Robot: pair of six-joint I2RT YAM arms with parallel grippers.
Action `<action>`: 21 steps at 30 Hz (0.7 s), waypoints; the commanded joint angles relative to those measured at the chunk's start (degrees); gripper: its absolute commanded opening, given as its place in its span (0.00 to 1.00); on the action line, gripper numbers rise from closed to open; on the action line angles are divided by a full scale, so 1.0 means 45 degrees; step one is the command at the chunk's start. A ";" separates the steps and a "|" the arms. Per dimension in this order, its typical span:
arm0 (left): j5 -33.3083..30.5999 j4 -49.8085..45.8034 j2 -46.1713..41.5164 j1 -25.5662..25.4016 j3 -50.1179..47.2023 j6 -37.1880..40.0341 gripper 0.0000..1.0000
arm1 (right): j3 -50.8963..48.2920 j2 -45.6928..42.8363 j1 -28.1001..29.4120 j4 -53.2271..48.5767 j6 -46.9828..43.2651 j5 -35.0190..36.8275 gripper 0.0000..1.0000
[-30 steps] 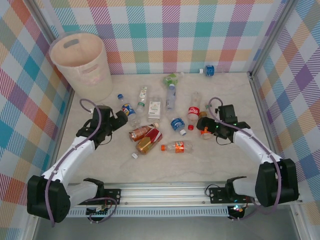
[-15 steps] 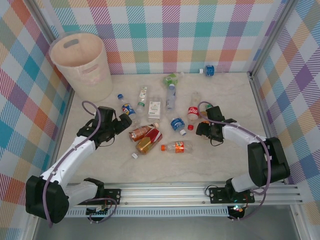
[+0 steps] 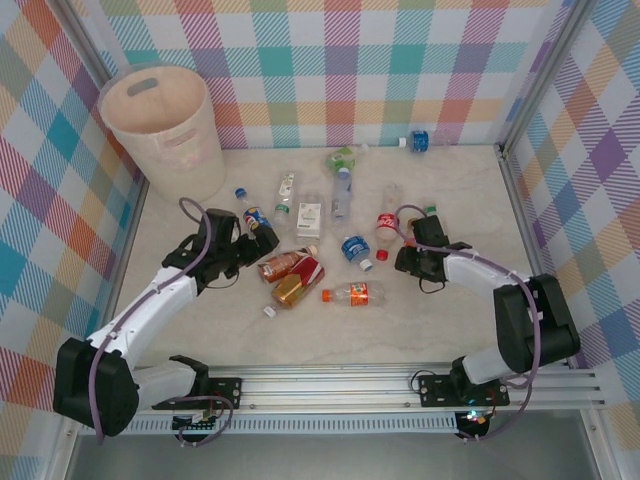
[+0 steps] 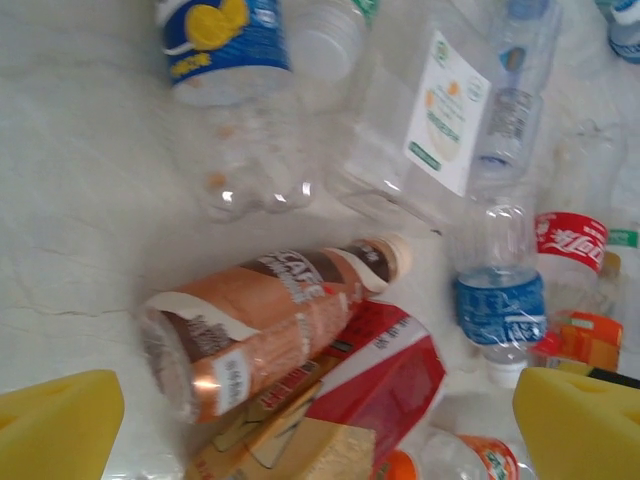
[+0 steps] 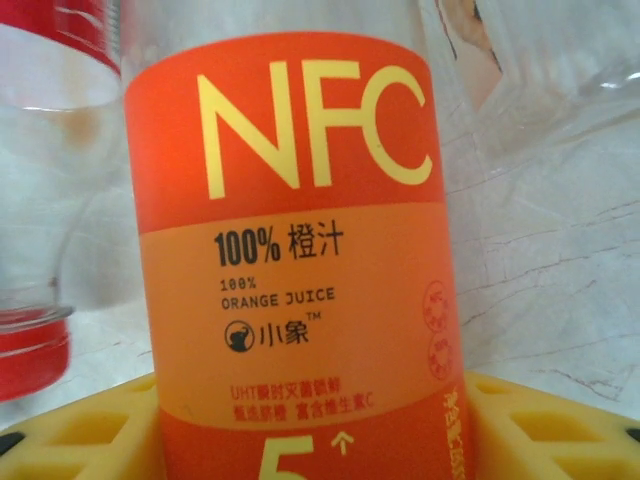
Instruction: Put the plastic bottles in the bin
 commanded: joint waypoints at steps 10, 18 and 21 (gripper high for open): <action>0.2987 0.3166 0.0540 -0.1575 0.1326 -0.0383 1.00 | -0.0938 -0.4960 0.1057 0.3002 -0.1102 -0.4925 0.55; 0.3052 0.4695 0.1510 -0.3334 0.2034 -0.1378 1.00 | -0.0703 -0.5020 0.2052 0.3595 -0.0809 -0.8108 0.53; 0.2840 0.4685 0.1978 -0.3878 0.2425 -0.1320 1.00 | -0.0649 -0.4829 0.2880 0.3499 -0.0863 -0.8214 0.53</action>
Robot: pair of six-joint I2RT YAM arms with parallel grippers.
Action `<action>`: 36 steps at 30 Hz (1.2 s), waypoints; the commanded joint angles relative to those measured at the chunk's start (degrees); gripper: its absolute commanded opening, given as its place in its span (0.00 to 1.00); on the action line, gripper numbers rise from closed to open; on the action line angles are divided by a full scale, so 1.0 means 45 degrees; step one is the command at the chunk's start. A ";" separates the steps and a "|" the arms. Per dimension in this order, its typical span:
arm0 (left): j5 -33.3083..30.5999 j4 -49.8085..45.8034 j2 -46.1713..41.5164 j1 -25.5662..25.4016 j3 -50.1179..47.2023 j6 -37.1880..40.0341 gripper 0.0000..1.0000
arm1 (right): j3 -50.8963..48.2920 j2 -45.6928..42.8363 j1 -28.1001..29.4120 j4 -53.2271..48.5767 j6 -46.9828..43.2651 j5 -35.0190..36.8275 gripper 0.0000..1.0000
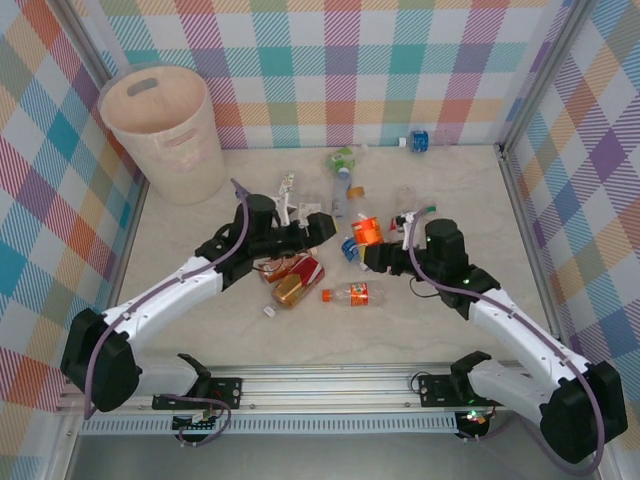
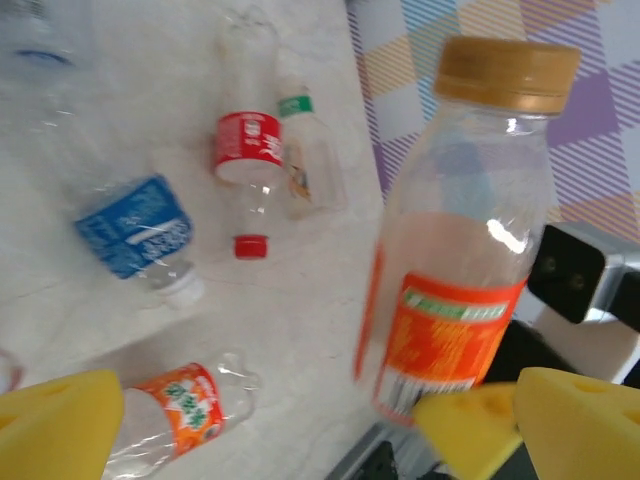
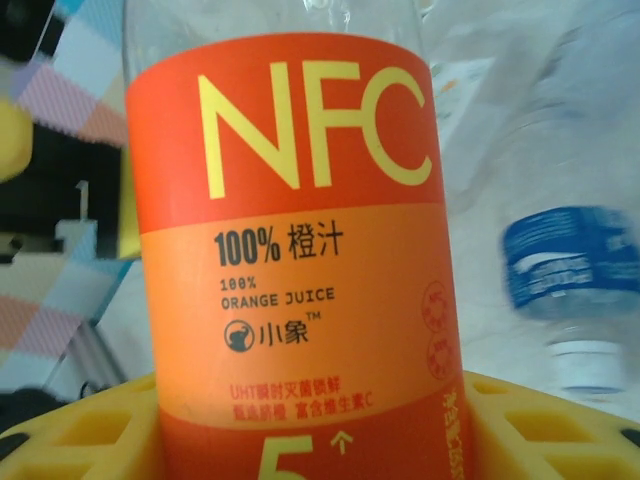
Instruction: Put the plastic bottles in the bin
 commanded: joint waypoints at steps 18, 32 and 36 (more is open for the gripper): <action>-0.0569 -0.1057 0.1706 -0.0957 0.1545 -0.0710 0.87 | 0.0278 0.1319 0.1916 0.2317 0.0273 0.0030 0.60; 0.0528 -0.1376 0.2745 -0.0344 0.2666 -0.0553 0.58 | 0.0709 0.1891 0.1916 0.3187 -0.0924 -0.1018 0.79; -0.0641 -0.2829 0.2319 0.0382 0.3412 0.0421 0.56 | 0.1102 0.1751 0.1916 0.2898 -0.1793 -0.0821 1.00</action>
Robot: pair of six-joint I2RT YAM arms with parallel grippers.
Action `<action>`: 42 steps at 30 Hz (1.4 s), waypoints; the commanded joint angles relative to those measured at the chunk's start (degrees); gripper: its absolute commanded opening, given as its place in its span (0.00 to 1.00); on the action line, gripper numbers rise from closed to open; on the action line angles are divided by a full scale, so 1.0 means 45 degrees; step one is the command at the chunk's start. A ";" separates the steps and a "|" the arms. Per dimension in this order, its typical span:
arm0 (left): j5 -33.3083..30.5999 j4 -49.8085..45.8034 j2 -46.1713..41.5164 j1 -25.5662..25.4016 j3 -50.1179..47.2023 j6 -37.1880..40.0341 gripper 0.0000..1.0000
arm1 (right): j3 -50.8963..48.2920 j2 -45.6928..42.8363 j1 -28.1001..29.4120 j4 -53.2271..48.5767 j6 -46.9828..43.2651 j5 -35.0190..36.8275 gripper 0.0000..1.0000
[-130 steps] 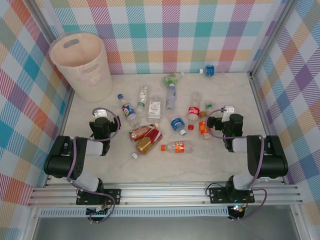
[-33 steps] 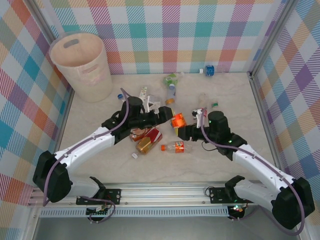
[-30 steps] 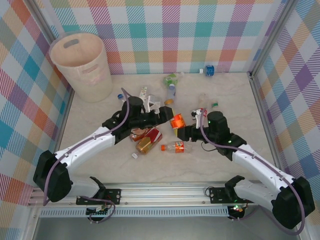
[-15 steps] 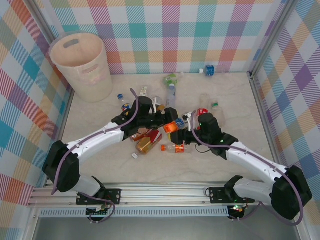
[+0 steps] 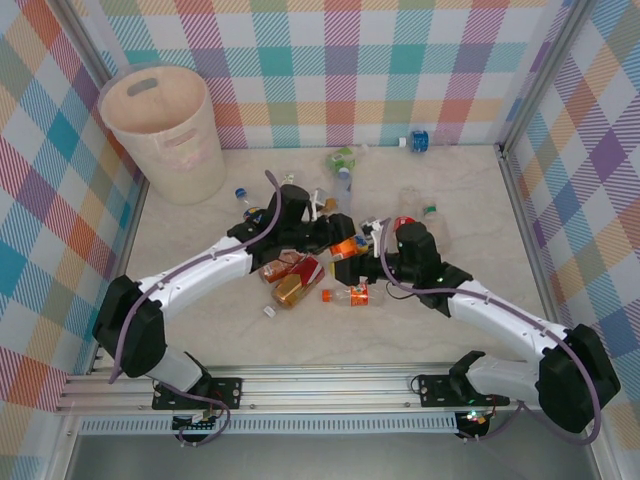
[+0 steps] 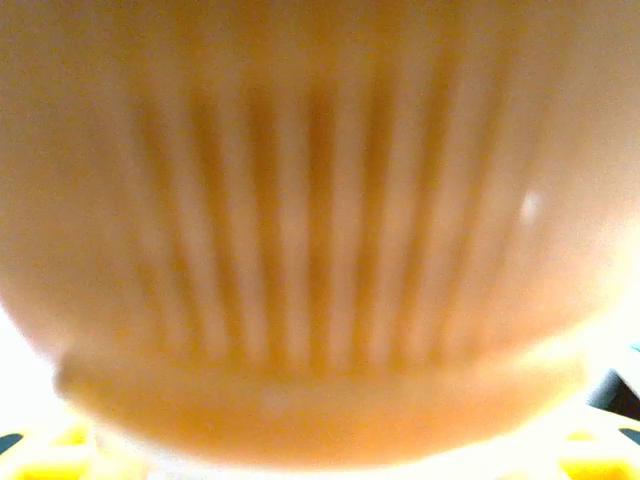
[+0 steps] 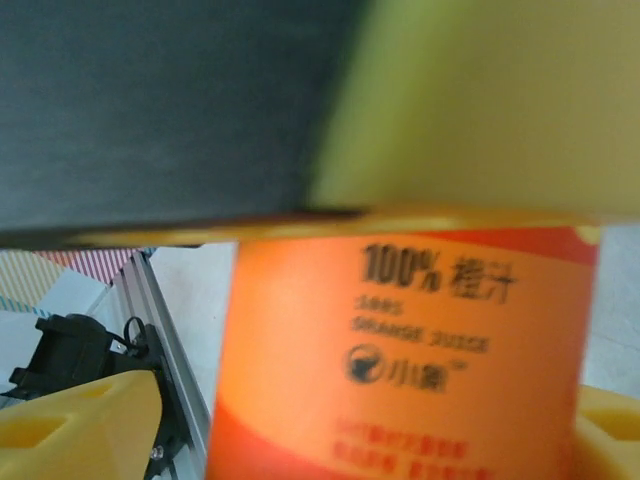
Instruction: Put the plastic bottles in the bin
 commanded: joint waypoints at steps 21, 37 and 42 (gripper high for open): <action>-1.3236 0.3319 -0.0603 0.6635 0.5263 0.6756 0.56 | -0.0004 -0.2888 0.0051 -0.0277 -0.1790 0.6000 1.00; -1.5432 0.0724 0.6507 0.8648 1.2748 0.6453 0.57 | -0.0066 -0.3328 0.0036 -0.1086 -0.1061 0.7381 1.00; -1.4906 -0.3396 0.8794 0.8883 1.6491 0.5087 0.56 | -0.0112 -0.3502 0.0029 -0.1165 -0.1129 0.7899 1.00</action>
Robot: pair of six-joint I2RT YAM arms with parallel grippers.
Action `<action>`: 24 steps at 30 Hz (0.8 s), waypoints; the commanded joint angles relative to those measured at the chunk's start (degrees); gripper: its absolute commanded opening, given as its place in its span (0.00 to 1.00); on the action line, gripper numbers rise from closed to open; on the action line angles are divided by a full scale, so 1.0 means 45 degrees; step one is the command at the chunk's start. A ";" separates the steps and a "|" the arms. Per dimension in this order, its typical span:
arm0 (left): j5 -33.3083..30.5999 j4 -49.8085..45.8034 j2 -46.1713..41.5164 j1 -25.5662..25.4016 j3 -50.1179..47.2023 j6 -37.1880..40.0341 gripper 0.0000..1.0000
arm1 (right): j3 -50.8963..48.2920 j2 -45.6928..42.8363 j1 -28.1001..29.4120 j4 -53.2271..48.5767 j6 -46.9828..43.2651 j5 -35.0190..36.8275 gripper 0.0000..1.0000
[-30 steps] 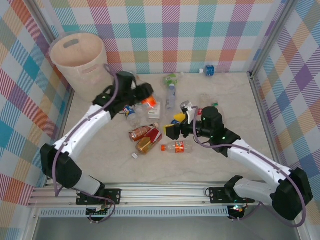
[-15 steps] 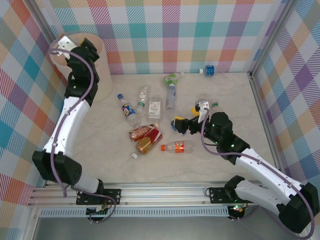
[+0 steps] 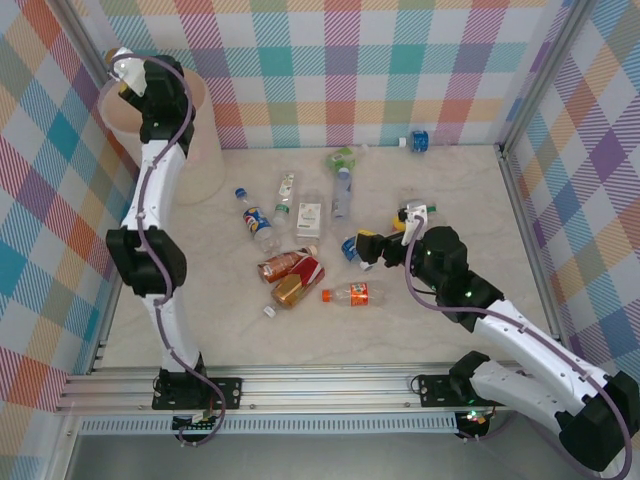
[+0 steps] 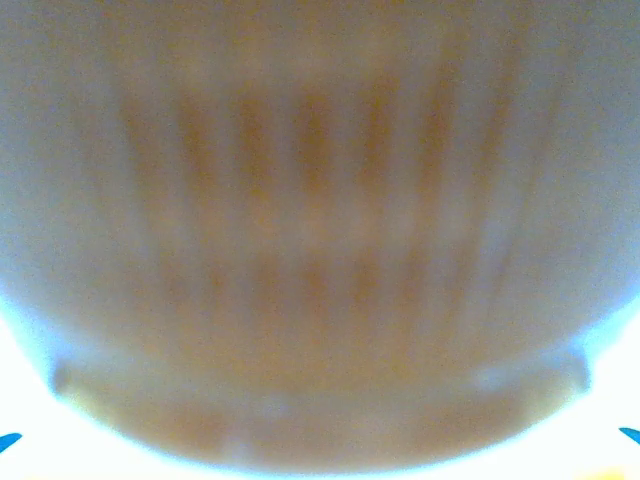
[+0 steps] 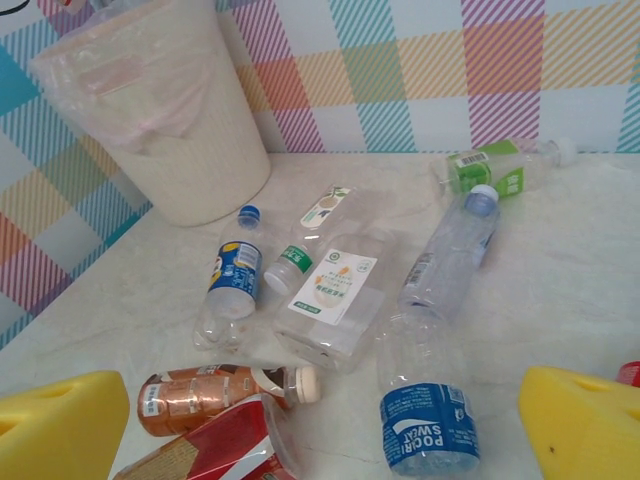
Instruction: Put the plastic bottles in the bin
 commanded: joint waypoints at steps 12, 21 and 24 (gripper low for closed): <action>0.3806 -0.6742 0.0685 0.0457 0.2070 -0.2953 0.57 | -0.0103 -0.0116 0.0020 -0.0358 0.0782 0.0580 1.00; 0.3683 -0.7138 -0.1214 0.0443 -0.0388 -0.3562 0.59 | -0.0161 0.0026 0.0032 -0.0328 0.0910 0.0459 1.00; 0.3975 -0.6654 -0.2134 0.0444 -0.1801 -0.3920 0.60 | -0.0083 0.0165 0.0031 -0.0332 0.0827 0.0410 1.00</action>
